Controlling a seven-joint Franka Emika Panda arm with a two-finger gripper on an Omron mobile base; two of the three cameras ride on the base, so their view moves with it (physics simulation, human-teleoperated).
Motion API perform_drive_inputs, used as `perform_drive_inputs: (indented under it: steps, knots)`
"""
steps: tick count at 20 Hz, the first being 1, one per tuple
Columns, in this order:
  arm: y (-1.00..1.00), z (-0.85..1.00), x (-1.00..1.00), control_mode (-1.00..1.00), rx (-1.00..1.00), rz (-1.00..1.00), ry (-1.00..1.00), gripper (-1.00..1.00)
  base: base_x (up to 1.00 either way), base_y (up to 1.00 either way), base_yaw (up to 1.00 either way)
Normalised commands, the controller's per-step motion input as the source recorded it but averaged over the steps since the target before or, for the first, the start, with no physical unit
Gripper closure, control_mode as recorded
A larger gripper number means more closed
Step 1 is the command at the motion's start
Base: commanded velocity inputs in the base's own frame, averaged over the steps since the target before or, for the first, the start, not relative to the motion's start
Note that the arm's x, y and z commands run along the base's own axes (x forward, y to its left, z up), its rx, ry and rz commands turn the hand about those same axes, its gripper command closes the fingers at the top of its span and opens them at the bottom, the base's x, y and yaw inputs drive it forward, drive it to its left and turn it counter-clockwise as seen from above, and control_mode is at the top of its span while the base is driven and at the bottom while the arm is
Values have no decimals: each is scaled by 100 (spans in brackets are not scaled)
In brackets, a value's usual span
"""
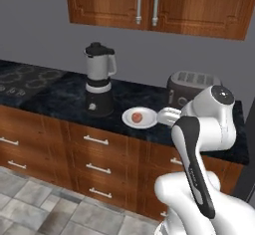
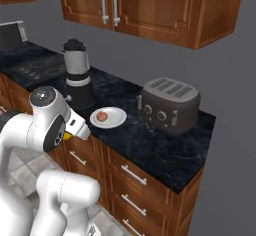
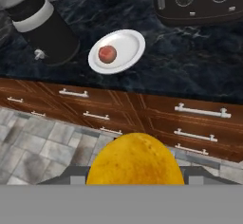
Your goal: Pick the mango and peach from the fridge and place them on the plate next to the blender to make a fruit smoothie.
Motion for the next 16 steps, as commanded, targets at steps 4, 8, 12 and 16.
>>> perform_drive_inputs:
  steps: [4,8,12,16]
  knots:
    - [0,0,0,100,0,0,0,100,100,70,-3]
    - [0,0,0,100,0,0,0,100,100,100,-14]
    - [0,0,0,100,0,0,0,100,100,100,-9]
    - [0,0,0,100,0,0,0,100,100,100,-4]
